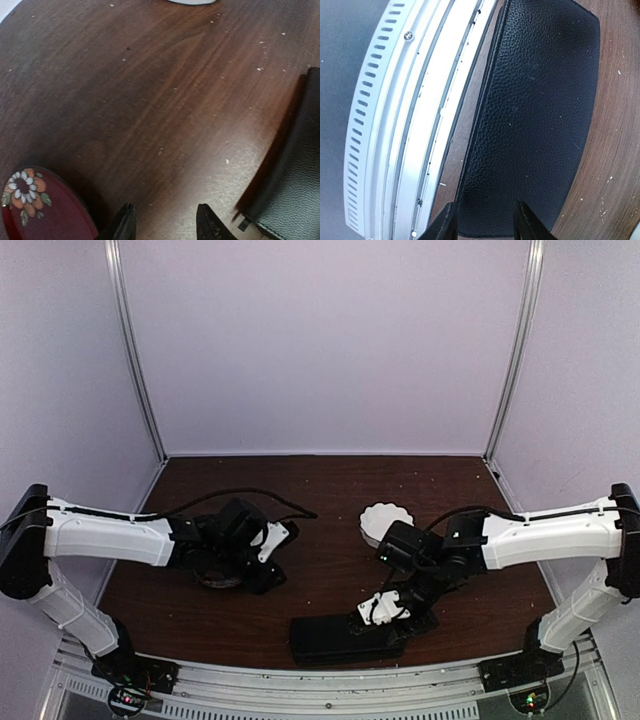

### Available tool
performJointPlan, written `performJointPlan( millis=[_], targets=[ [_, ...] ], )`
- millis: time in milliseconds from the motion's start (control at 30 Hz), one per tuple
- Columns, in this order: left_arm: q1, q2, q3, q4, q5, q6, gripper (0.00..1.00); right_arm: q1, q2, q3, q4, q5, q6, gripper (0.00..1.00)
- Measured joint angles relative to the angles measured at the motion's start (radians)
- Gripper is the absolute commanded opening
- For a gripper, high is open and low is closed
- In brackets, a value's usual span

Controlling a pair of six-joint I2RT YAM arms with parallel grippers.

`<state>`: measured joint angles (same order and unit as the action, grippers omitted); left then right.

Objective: Sort the hair-cutting tools

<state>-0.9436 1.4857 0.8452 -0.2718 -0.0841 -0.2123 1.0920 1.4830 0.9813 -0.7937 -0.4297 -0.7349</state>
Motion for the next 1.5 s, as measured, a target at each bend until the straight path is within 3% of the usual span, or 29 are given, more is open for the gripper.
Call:
performJointPlan(
  millis=[133, 400, 800, 1267, 1500],
  targets=[
    [-0.004, 0.001, -0.008, 0.002, 0.132, 0.005, 0.45, 0.022, 0.000, -0.013, 0.019, 0.019, 0.003, 0.42],
    [-0.068, -0.023, -0.098, 0.005, 0.231, 0.023, 0.42, 0.036, 0.014, -0.069, 0.089, 0.071, 0.006, 0.41],
    [-0.092, 0.082, -0.100, -0.009, 0.283, 0.032, 0.36, 0.067, 0.034, -0.085, 0.125, 0.118, 0.010, 0.40],
    [-0.167, -0.050, -0.187, -0.045, 0.360, -0.110, 0.37, 0.083, 0.020, -0.083, 0.137, 0.171, 0.053, 0.51],
    [-0.188, -0.024, -0.203, -0.017, 0.390, -0.153, 0.23, 0.146, 0.018, -0.083, 0.161, 0.267, 0.077, 0.50]
  ],
)
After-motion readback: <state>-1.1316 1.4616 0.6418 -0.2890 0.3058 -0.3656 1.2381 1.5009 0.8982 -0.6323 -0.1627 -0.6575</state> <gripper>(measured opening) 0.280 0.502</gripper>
